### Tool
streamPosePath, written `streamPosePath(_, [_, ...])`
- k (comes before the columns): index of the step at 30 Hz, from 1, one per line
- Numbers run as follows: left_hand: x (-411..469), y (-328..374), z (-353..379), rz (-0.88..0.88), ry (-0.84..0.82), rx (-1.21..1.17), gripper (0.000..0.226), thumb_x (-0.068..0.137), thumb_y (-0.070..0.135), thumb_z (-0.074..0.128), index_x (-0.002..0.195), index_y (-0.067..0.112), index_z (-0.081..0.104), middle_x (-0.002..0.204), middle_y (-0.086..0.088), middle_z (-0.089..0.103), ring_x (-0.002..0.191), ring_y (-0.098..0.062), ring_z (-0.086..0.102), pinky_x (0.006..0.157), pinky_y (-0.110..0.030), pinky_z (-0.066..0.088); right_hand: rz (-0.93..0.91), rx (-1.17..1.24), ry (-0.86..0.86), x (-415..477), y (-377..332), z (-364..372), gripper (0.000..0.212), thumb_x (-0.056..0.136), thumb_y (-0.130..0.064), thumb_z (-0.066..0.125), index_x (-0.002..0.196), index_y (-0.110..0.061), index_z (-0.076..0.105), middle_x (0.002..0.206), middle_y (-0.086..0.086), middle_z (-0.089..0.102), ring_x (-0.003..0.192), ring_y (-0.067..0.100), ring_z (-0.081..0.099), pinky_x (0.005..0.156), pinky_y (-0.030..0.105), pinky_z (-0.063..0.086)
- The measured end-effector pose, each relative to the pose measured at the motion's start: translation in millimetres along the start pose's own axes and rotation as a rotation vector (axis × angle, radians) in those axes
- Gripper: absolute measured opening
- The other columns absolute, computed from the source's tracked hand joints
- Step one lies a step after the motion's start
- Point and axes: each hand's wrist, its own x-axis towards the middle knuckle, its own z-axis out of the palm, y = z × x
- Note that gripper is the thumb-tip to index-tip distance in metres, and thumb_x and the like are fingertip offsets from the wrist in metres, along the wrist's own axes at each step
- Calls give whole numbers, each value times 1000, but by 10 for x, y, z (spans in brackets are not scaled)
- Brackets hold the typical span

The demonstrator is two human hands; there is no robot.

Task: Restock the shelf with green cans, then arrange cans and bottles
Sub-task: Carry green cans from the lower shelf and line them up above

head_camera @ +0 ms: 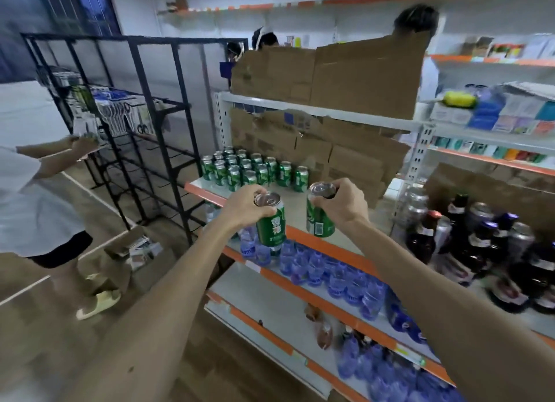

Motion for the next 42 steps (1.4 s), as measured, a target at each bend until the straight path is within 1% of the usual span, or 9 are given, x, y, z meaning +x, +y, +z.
streamPosePath(3, [486,-333,-107,-7,-28,15,33,82,32,76,108,17,63,113,-1,64,104,-20,59,86,-37,48,11,7,8,493,-55,417,46,80,-38,78,112,-11,59,108,8,66,95,27,61,70,31,43])
streamPosePath(7, [1173,-640,-347,12,-37,24,32,85,29,74,112,15,63,112,0,63,106,-20,59,79,-30,42,37,0,8,1111,-224,851,46,80,-39,77,111,-11,59,108,8,66,97,29,61,69,30,39])
streamPosePath(17, [2800,-1013,-415,66,-157,-32,56,87,33,73,136,14,52,139,-5,53,126,-24,52,95,-34,42,84,-7,47,2313,-474,1497,39,75,-43,75,107,-21,64,96,-1,70,87,22,64,64,25,41])
streamPosePath(22, [3608,-1289,-275,140,-296,-69,49,85,29,76,128,14,58,126,-1,60,119,-20,56,87,-29,40,174,-10,91,2721,-380,1784,33,79,-36,77,105,-25,60,99,-6,67,97,20,61,83,35,51])
streamPosePath(26, [4238,-1451,-162,243,-373,-75,32,83,28,77,110,15,67,110,0,67,106,-18,61,82,-31,44,285,8,163,3008,-335,1937,36,82,-31,77,114,-24,61,105,-1,66,102,22,60,78,28,43])
streamPosePath(30, [4614,-1545,66,275,-456,-93,30,81,27,78,107,18,66,101,1,67,98,-19,63,78,-33,46,383,-29,222,3216,-222,2123,54,80,-31,79,126,-15,56,115,5,67,105,25,61,80,30,48])
streamPosePath(33, [4768,-1606,264,313,-506,-94,31,82,24,78,109,17,65,99,4,65,96,-15,61,74,-26,39,442,-51,243,3335,-94,2266,53,79,-31,78,125,-13,57,113,9,67,103,29,61,78,34,51])
streamPosePath(39, [5007,-1827,672,345,-545,-15,40,81,37,74,115,22,60,104,0,66,100,-20,60,85,-35,48,504,-37,263,3501,191,2500,44,81,-31,75,116,-13,57,95,2,62,89,25,60,66,27,40])
streamPosePath(42, [5113,-1947,788,319,-543,-4,50,77,47,69,122,28,56,113,-5,65,108,-26,58,95,-41,45,526,-25,292,3589,309,2652,42,80,-29,76,115,-15,57,95,3,62,89,26,59,70,34,48])
